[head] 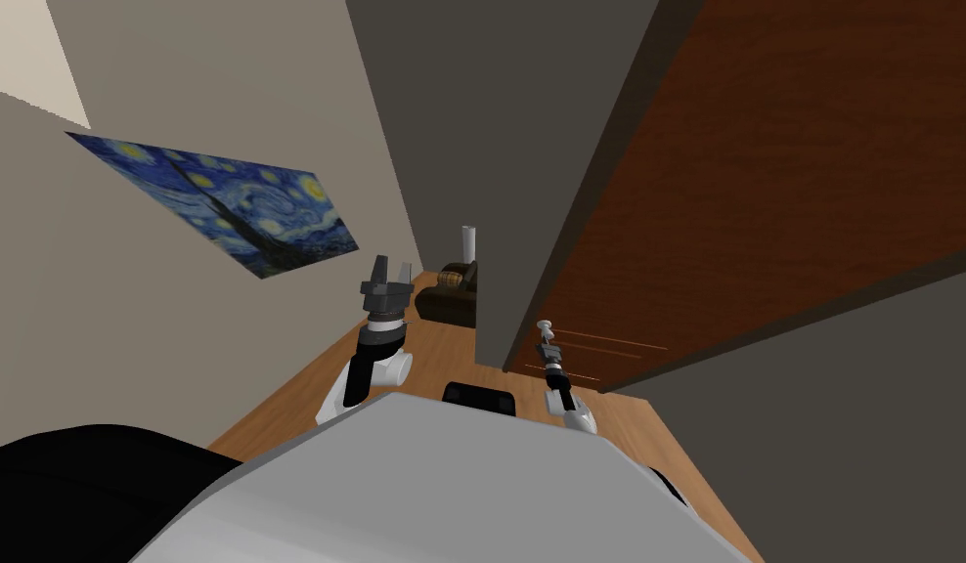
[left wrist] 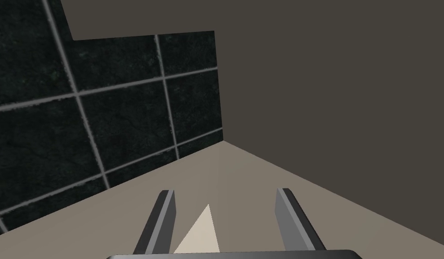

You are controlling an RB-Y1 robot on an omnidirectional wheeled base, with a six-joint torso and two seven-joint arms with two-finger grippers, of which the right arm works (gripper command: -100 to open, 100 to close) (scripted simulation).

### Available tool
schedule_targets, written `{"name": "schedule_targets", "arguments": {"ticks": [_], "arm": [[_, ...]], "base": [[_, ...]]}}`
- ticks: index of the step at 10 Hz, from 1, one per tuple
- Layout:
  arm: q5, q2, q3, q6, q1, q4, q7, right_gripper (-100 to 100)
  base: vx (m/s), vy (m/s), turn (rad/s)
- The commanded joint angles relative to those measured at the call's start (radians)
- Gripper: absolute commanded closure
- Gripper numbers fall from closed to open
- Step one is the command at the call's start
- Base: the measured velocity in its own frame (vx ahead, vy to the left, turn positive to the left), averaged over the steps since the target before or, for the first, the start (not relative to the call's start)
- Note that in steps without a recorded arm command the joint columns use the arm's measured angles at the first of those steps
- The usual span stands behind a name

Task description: Pull the door open

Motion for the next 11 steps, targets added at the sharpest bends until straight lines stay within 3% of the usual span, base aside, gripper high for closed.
{"name": "schedule_targets", "arguments": {"ticks": [1,3,4,11], "arm": [[0.000,-0.001,-0.001,0.004,-0.004,-0.001,0.000,100],[0.000,-0.001,-0.001,0.004,-0.004,-0.001,0.000,100],[0.003,-0.007,0.003,0.002,-0.003,-0.004,-0.004,-100],[0.013,-0.029,0.014,0.004,-0.013,-0.012,-0.017,-100]], "base": [[0.000,0.000,0.000],[0.000,0.000,0.000],[-0.127,0.030,-0.011],[-0.188,-0.005,-0.029]]}}
